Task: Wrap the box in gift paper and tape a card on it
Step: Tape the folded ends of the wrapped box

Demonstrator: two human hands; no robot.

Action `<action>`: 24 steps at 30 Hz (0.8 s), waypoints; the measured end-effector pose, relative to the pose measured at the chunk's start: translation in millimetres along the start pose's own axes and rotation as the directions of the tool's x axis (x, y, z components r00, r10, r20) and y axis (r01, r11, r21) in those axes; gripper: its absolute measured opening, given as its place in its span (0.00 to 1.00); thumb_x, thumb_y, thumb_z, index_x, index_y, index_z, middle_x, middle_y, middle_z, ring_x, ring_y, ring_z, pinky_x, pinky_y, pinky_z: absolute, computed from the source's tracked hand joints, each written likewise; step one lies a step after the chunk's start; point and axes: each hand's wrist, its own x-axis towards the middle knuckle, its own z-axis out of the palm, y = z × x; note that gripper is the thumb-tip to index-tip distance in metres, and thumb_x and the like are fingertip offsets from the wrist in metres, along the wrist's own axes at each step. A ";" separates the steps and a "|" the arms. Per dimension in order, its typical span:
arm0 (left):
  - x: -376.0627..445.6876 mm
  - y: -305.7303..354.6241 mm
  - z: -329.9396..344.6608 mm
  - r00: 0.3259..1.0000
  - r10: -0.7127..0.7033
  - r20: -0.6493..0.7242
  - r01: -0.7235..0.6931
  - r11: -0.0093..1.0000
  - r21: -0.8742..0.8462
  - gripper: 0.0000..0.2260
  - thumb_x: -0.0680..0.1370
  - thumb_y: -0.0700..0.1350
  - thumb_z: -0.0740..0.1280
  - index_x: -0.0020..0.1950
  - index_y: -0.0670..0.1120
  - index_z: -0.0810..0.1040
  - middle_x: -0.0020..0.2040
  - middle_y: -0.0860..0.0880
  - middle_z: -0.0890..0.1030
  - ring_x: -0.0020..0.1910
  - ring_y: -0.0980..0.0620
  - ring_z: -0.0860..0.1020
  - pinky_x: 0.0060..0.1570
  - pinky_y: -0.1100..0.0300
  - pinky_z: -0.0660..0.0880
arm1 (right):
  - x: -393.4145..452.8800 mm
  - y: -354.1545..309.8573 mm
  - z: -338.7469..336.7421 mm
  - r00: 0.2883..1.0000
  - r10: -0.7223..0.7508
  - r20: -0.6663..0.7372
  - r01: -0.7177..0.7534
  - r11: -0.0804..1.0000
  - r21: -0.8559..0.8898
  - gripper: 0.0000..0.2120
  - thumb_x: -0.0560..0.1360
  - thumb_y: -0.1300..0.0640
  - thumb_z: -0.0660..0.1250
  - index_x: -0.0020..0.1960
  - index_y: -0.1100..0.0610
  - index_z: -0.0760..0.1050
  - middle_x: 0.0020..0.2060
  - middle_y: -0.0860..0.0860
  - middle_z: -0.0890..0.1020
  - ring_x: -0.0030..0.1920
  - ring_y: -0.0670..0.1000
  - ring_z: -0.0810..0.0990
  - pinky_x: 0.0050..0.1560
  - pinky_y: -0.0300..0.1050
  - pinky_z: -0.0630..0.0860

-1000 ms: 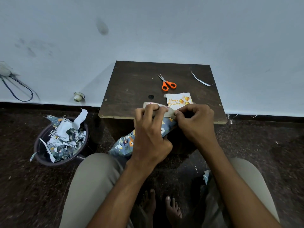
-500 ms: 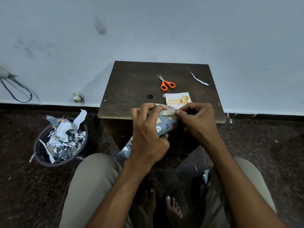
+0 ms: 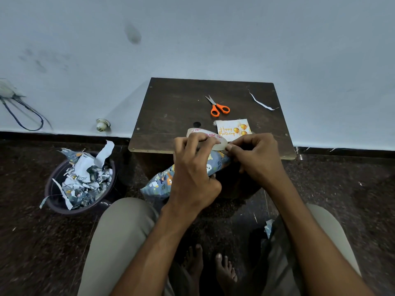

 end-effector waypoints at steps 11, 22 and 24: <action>-1.3 1.3 0.2 0.997 0.074 0.012 -0.075 0.997 0.032 0.29 0.58 0.36 0.67 0.60 0.42 0.80 0.57 0.48 0.76 0.52 0.46 0.68 0.47 0.53 0.70 | 2.9 4.7 -3.8 0.998 -0.043 0.047 0.045 0.997 -0.061 0.07 0.75 0.61 0.72 0.38 0.57 0.86 0.29 0.50 0.84 0.29 0.49 0.82 0.28 0.43 0.75; -1.6 0.1 -0.3 0.996 0.084 -0.005 -0.084 0.996 0.013 0.30 0.58 0.38 0.62 0.60 0.42 0.81 0.57 0.48 0.76 0.53 0.47 0.67 0.50 0.58 0.66 | 4.2 3.0 -5.7 0.996 -0.073 0.056 0.077 0.995 -0.062 0.06 0.72 0.62 0.74 0.37 0.56 0.87 0.30 0.47 0.84 0.33 0.47 0.84 0.38 0.49 0.82; -1.9 -1.1 0.6 0.997 0.078 -0.015 -0.078 0.997 0.009 0.29 0.58 0.37 0.64 0.60 0.43 0.81 0.58 0.48 0.76 0.54 0.49 0.66 0.51 0.61 0.64 | 3.3 1.9 -6.0 0.996 -0.067 0.056 0.069 0.997 -0.027 0.07 0.72 0.63 0.74 0.36 0.56 0.86 0.28 0.48 0.84 0.32 0.49 0.83 0.37 0.49 0.81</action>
